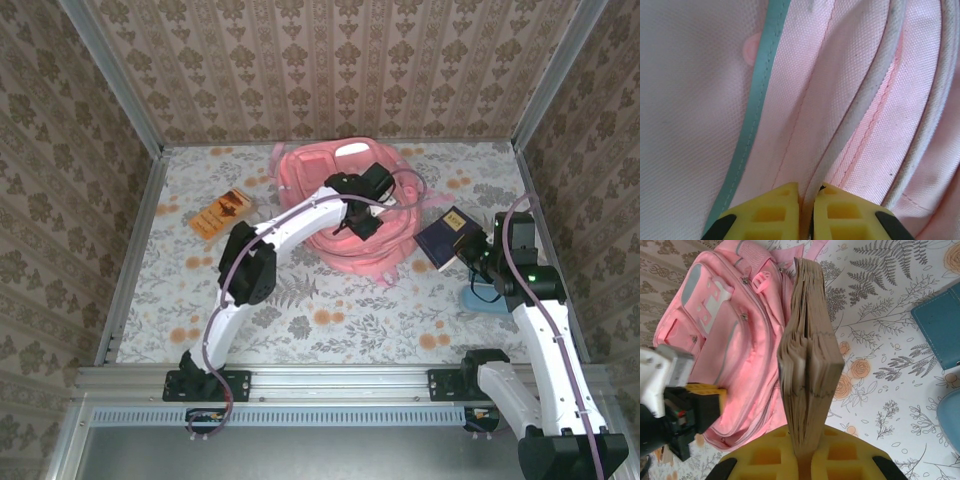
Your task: Pack the student bag
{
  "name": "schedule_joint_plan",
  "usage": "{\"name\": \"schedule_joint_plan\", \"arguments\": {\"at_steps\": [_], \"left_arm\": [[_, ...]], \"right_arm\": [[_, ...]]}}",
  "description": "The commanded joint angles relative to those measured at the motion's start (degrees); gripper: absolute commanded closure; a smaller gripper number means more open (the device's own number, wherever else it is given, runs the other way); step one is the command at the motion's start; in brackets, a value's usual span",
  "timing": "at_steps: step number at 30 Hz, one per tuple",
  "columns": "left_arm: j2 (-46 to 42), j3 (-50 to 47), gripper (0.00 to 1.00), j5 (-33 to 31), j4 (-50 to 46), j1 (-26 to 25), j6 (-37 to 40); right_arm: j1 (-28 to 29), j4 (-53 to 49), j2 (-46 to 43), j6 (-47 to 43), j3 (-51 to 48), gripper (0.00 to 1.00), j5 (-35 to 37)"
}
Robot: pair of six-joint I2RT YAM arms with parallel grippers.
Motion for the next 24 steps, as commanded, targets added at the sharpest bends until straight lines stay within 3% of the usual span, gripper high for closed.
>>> {"name": "schedule_joint_plan", "arguments": {"at_steps": [1,9,16,24], "left_arm": [[-10.5,-1.2,0.91,-6.4,6.8,0.4,-0.3],[-16.0,-3.5,0.94,-15.9,18.3,1.1,-3.3],[-17.9,-3.2,0.95,-12.4,21.2,1.0,-5.4],[-20.2,-4.3,0.97,-10.0,21.2,0.8,-6.7]], "right_arm": [[-0.3,0.2,-2.2,0.2,3.6,0.97,-1.7],[-0.2,4.4,-4.5,1.6,3.9,0.96,-10.6],[0.9,18.2,-3.1,10.7,-3.0,0.95,-21.5],[8.9,33.6,3.6,19.7,-8.8,0.95,-18.4]]}}
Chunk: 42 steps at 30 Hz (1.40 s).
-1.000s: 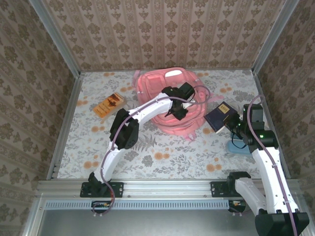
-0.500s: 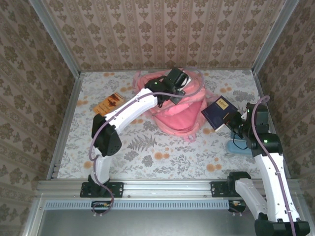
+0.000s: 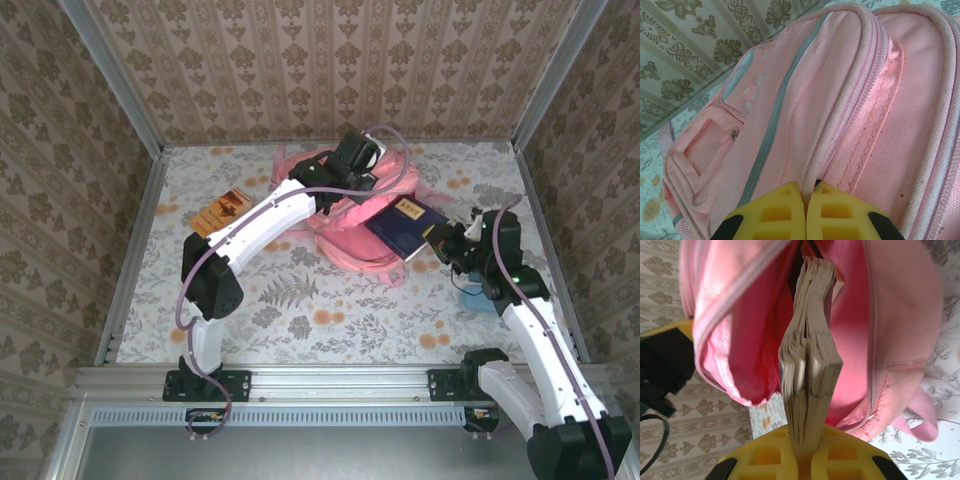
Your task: Pack the student bag
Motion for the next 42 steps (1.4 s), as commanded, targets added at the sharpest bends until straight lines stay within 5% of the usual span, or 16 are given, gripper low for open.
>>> {"name": "schedule_joint_plan", "arguments": {"at_steps": [1,15,23,27,30,34,42], "left_arm": [[-6.0,0.5,0.97,0.2,6.7,-0.2,-2.4],[-8.1,-0.9,0.99,1.1,6.8,0.7,-4.2],[-9.1,-2.8,1.0,5.0,7.6,3.0,-6.9],[-9.8,-4.1,1.0,7.5,8.1,4.3,-7.9],[-10.6,-5.6,1.0,9.3,8.4,5.4,-8.0],[-11.9,-8.8,1.0,11.9,10.0,7.4,-9.1],[-13.4,-12.2,1.0,17.4,11.1,10.1,-10.3]], "right_arm": [[3.7,12.8,2.7,5.4,-0.6,0.95,1.0],[14.4,45.5,30.7,14.1,1.6,0.94,21.9],[16.2,52.2,48.5,19.7,8.1,0.89,25.0],[16.7,53.3,54.5,22.3,12.2,0.74,23.4],[16.9,52.0,55.8,22.3,14.2,0.52,21.0],[16.8,47.6,52.9,22.7,13.3,0.41,18.6],[17.1,32.9,43.8,25.0,9.0,0.6,12.2]]}}
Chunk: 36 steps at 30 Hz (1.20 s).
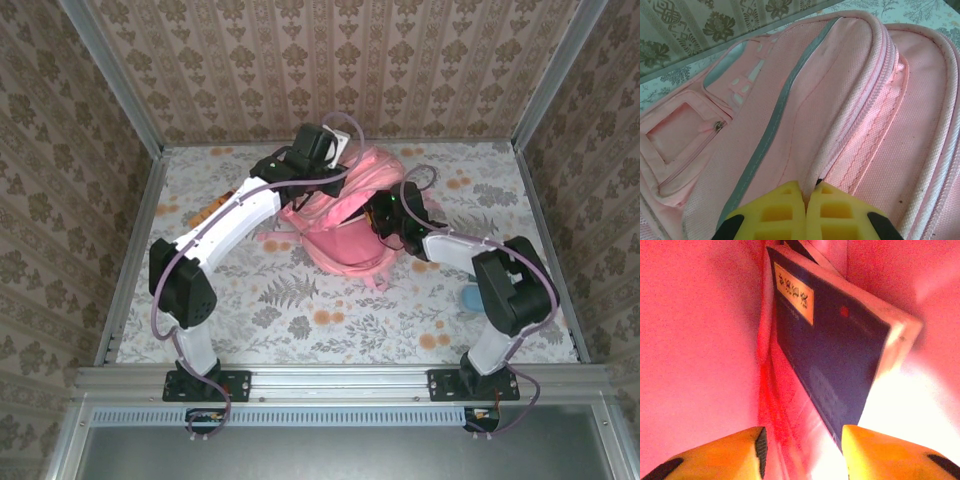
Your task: Pack the student bag
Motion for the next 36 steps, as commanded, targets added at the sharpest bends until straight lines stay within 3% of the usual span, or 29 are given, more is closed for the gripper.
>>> {"name": "schedule_joint_plan", "arguments": {"at_steps": [1,6,12,20,22,23,28,32,36], "left_arm": [[-4.1,0.1,1.0,2.6,5.2,0.9,-2.8],[-3.0,-0.3,1.0,4.1,4.2,1.1,-3.9],[-0.3,-3.7,0.99,4.6,4.6,1.1,-6.6],[2.3,-9.5,0.94,6.0,6.9,0.9,-9.5],[1.8,-11.5,0.81,5.9,7.5,0.6,-10.4],[1.5,-12.4,0.69,5.8,7.5,0.5,-11.1],[-1.0,-14.7,0.25,3.0,6.1,0.7,-13.4],[-3.0,-14.7,0.11,-2.9,1.7,3.0,-14.0],[-4.8,-17.8,0.05,-4.0,0.5,9.6,-14.9]], "right_arm": [[0.3,-7.7,-4.1,1.8,-2.1,0.62,-4.8],[0.8,-11.9,-9.1,-1.7,-4.8,0.69,-6.2],[1.1,-17.1,-20.3,-8.7,-11.5,0.67,-2.8],[1.2,-23.4,-26.6,-17.2,-17.1,0.62,-7.0],[1.2,-27.5,-28.1,-21.4,-16.3,0.58,-7.0],[1.2,-29.4,-29.1,-23.5,-16.0,0.54,-6.7],[1.2,-39.1,-32.1,-32.4,-12.7,0.37,-6.4],[1.2,-43.4,-32.7,-37.0,-10.5,0.26,-7.0],[1.2,-46.1,-32.1,-39.5,-8.4,0.19,-6.1]]}}
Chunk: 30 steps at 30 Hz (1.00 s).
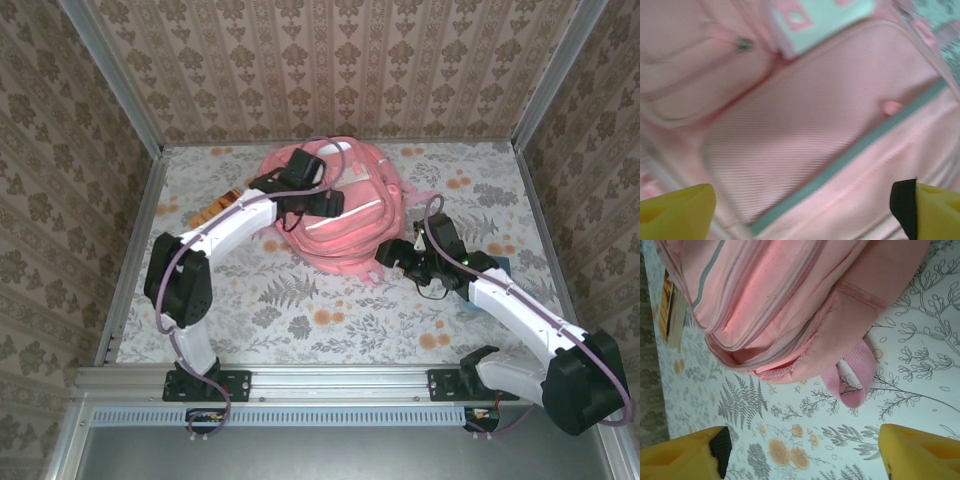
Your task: Pack the student bag
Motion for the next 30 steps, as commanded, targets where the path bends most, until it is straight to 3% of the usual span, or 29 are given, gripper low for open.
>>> {"name": "schedule_joint_plan", "arguments": {"at_steps": [1,13,21,30], "left_arm": [[-3.7,-3.2,0.04,-2.7,-1.6,6.6,-1.6],[4.2,-5.7,0.0,8.0,4.4,28.7,-3.4],[8.2,-6.5,0.0,10.1,3.8,34.0,-5.3],[3.9,-17.3,0.0,15.8,6.0,34.1,-9.8]], "right_arm": [[0.3,-6.5,0.0,-5.5,3.0,0.18,0.7],[0.7,-6.5,3.4,-2.9,5.7,0.13,2.5],[2.5,-2.5,7.0,3.3,6.7,0.13,4.0],[5.1,-3.8,11.5,4.9,12.2,0.15,6.8]]}}
